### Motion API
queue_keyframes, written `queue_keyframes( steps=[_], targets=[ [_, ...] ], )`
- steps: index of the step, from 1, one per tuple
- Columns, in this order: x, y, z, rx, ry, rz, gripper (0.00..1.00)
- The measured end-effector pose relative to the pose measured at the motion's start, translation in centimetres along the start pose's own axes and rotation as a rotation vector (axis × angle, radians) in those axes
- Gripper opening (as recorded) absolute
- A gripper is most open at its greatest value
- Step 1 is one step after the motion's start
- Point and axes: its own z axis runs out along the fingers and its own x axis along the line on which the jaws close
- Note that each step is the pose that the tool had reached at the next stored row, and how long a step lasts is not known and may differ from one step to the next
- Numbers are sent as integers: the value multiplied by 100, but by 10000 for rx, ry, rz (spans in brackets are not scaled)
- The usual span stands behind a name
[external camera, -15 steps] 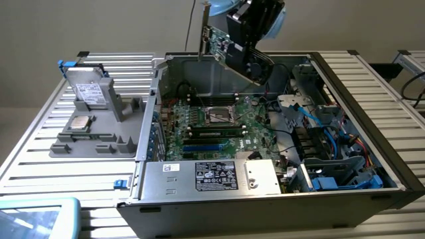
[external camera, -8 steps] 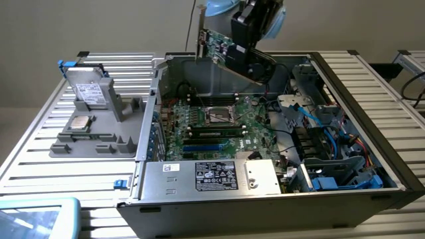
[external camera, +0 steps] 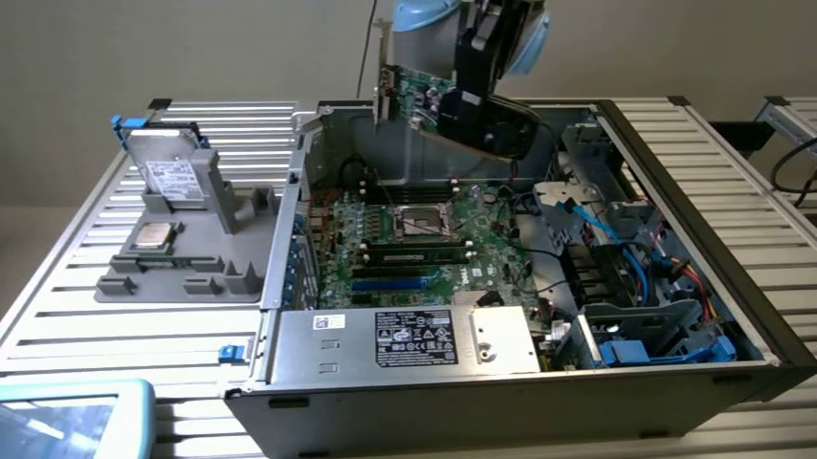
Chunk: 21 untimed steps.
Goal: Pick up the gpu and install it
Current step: 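Insert the gpu into the slot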
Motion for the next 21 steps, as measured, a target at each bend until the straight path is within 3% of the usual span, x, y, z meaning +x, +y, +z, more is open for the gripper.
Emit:
queue_keyframes(
  steps=[7, 15, 19, 21],
  targets=[
    [0, -1, 7, 268, 24, -1280, 27],
    [-1, -2, 18, 682, -9, -2638, 27],
    [-1, -2, 20, 810, 7, -3348, 27],
    [-1, -3, 20, 820, 13, -3485, 27]
  ],
)
